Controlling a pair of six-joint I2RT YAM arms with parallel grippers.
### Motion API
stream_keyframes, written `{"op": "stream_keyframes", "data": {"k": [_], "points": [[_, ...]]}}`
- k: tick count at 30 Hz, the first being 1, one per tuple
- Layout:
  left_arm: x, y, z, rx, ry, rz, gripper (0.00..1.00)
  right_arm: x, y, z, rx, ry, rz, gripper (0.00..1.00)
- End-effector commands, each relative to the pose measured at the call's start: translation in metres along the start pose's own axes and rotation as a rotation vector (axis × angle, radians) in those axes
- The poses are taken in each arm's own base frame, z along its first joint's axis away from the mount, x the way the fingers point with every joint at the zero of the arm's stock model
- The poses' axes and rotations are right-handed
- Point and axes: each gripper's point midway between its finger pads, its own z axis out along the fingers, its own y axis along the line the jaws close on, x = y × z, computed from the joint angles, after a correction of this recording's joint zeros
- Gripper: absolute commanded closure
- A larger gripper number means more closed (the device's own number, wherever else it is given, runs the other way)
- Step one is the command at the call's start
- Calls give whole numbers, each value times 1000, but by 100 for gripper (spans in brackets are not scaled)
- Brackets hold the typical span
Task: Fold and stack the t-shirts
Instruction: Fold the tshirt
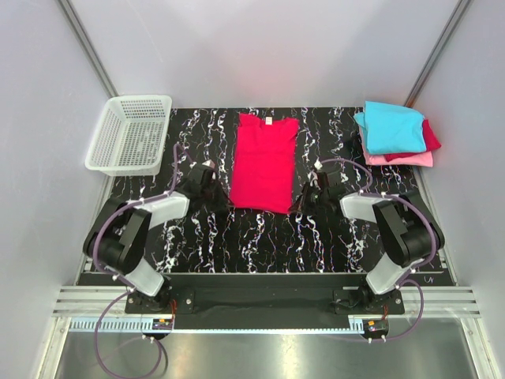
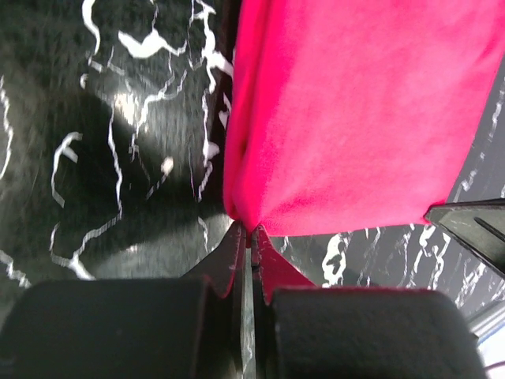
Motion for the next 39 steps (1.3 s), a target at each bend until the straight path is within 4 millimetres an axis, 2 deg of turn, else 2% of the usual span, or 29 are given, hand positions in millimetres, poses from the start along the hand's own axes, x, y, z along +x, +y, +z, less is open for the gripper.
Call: {"op": "stream_keyframes", "data": {"k": [1, 6, 9, 13, 14, 16, 17, 18, 19, 20, 21, 22, 24, 25, 28, 29, 32, 35, 37, 39], "points": [[-4, 1, -17, 3, -45, 15, 100, 0, 6, -16, 2, -20, -28, 100], [9, 5, -30, 15, -34, 2, 100, 2, 15, -33, -15, -32, -31, 100], [23, 7, -37, 24, -15, 7, 100, 16, 13, -44, -4, -10, -34, 100], [54, 14, -42, 12, 21, 38, 100, 45, 7, -54, 40, 26, -43, 100], [60, 16, -44, 7, 25, 36, 100, 60, 3, -55, 45, 51, -43, 100], [74, 20, -50, 6, 31, 49, 100, 71, 9, -62, 34, 42, -35, 100], [79, 22, -53, 4, 33, 47, 100, 83, 5, -64, 42, 55, -30, 100], [87, 28, -55, -5, 42, 45, 100, 89, 16, -70, 19, 43, -39, 100], [88, 21, -62, 20, 25, 57, 100, 99, 13, -73, 30, 57, -37, 100], [93, 24, -66, 10, 29, 54, 100, 105, 13, -77, 32, 61, -42, 100], [95, 26, -70, 5, 24, 56, 100, 107, 21, -84, 13, 40, -44, 100], [98, 23, -79, 10, 13, 66, 100, 115, 16, -89, 33, 56, -38, 100], [100, 19, -88, 20, -5, 75, 100, 115, 22, -102, 10, 22, -30, 100], [103, 17, -93, 26, -9, 88, 100, 121, 18, -107, 26, 35, -24, 100], [104, 7, -113, 71, -31, 88, 100, 121, 19, -125, 17, 4, -19, 100], [101, 10, -116, 52, -49, 83, 100, 119, 20, -129, 17, -8, -19, 100], [92, 0, -131, 86, -100, 83, 100, 112, 23, -143, 24, -50, -32, 100], [73, -15, -147, 106, -168, 103, 100, 101, 27, -152, 42, -87, -45, 100], [64, -16, -149, 76, -197, 131, 100, 93, 30, -156, 56, -113, -55, 100], [49, -27, -157, 72, -238, 146, 100, 86, 30, -160, 79, -138, -68, 100]]}}
